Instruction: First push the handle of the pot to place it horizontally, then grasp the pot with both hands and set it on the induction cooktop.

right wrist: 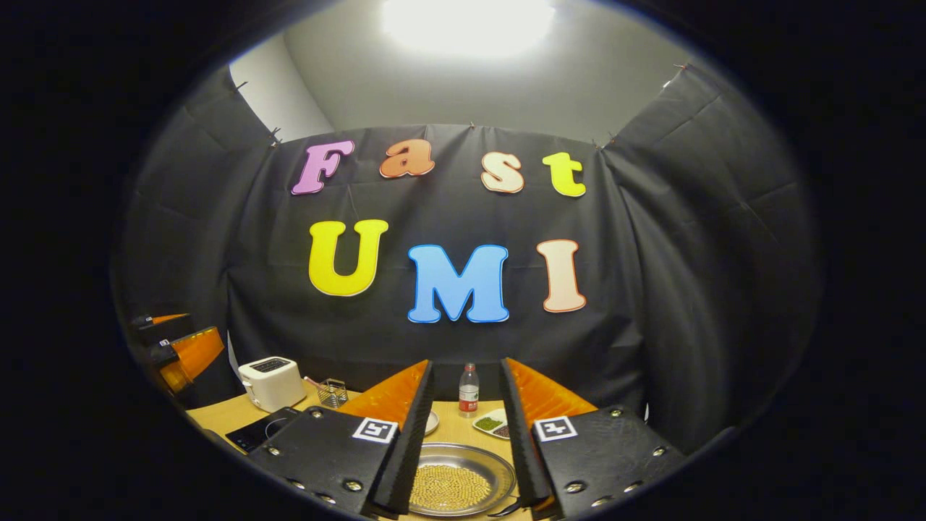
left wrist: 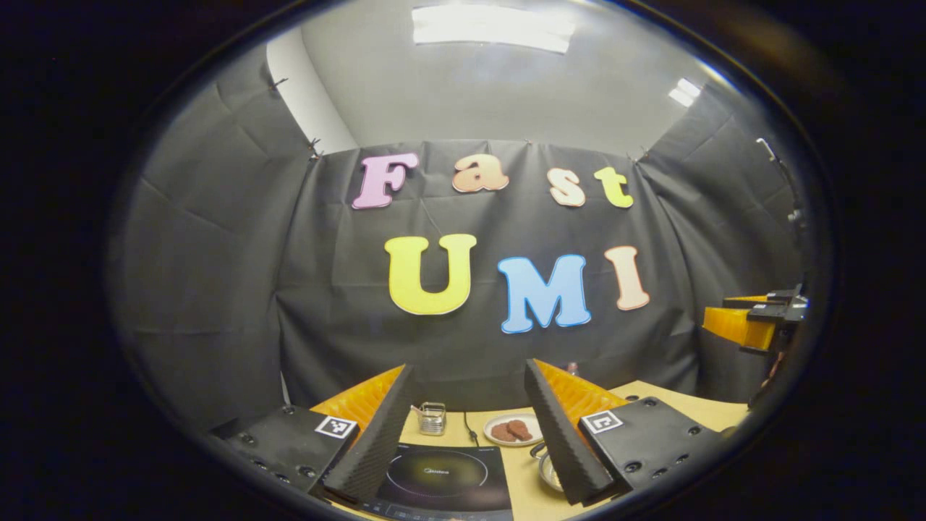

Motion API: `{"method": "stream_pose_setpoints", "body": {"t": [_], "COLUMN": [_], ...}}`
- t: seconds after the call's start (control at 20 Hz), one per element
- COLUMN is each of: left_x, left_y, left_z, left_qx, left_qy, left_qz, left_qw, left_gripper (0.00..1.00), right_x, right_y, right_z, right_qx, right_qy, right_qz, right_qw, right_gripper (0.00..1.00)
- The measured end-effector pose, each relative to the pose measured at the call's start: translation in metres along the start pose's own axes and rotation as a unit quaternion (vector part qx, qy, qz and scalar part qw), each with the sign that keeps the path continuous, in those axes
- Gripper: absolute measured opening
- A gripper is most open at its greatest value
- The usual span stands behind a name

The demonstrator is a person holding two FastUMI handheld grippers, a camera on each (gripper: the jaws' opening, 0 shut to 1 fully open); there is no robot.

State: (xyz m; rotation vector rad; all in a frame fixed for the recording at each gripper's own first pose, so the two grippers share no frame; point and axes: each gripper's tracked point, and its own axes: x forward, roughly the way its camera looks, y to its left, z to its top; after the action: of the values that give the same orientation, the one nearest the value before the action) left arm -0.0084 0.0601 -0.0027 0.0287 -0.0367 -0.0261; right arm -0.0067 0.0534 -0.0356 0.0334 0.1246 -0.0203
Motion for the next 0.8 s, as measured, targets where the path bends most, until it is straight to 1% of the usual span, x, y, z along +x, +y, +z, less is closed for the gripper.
{"method": "stream_pose_setpoints", "body": {"t": [0.05,0.1,0.15,0.2,0.25,0.3,0.35,0.45,0.55,0.6,0.65,0.7,0.8], "left_x": [-0.002,-0.003,-0.005,-0.007,-0.009,-0.01,-0.01,-0.008,-0.002,0.001,0.004,0.009,0.019], "left_y": [0.004,0.008,0.012,0.015,0.017,0.02,0.022,0.022,0.022,0.02,0.018,0.015,0.008], "left_z": [-0.001,-0.001,0.001,0.001,0.002,0.001,0.0,-0.006,-0.014,-0.018,-0.021,-0.024,-0.029], "left_qx": [0.0,0.0,0.0,-0.001,-0.001,-0.001,0.0,-0.004,-0.008,-0.011,-0.014,-0.015,-0.017], "left_qy": [0.0,-0.001,-0.002,-0.003,-0.003,-0.004,-0.004,0.002,0.01,0.014,0.019,0.023,0.028], "left_qz": [0.0,0.0,0.001,0.001,0.002,0.003,0.005,0.005,0.009,0.011,0.013,0.015,0.018], "left_qw": [1.0,1.0,1.0,1.0,1.0,1.0,1.0,1.0,1.0,1.0,1.0,1.0,0.999], "left_gripper": [1.0,1.0,1.0,0.97,1.0,1.0,1.0,0.98,0.97,0.98,1.0,0.97,0.97], "right_x": [-0.003,-0.003,0.001,-0.006,-0.01,-0.002,-0.003,-0.006,-0.008,-0.007,-0.009,-0.012,-0.016], "right_y": [0.004,0.005,0.005,0.017,0.004,0.001,0.013,0.021,0.018,0.018,0.019,0.021,0.019], "right_z": [-0.004,-0.007,-0.007,-0.012,-0.009,-0.013,-0.023,-0.047,-0.063,-0.07,-0.079,-0.094,-0.119], "right_qx": [-0.001,-0.003,-0.004,-0.008,-0.019,-0.023,-0.023,-0.037,-0.059,-0.068,-0.076,-0.081,-0.092], "right_qy": [0.007,0.009,0.012,0.02,0.016,0.014,0.028,0.061,0.082,0.088,0.098,0.112,0.142], "right_qz": [0.001,0.005,0.011,0.024,-0.007,-0.004,0.017,0.045,0.068,0.078,0.092,0.111,0.141], "right_qw": [1.0,1.0,1.0,0.999,1.0,1.0,0.999,0.996,0.993,0.991,0.988,0.984,0.975], "right_gripper": [0.53,0.4,0.37,0.35,0.35,0.01,0.02,0.02,0.01,0.01,0.01,0.01,0.01]}}
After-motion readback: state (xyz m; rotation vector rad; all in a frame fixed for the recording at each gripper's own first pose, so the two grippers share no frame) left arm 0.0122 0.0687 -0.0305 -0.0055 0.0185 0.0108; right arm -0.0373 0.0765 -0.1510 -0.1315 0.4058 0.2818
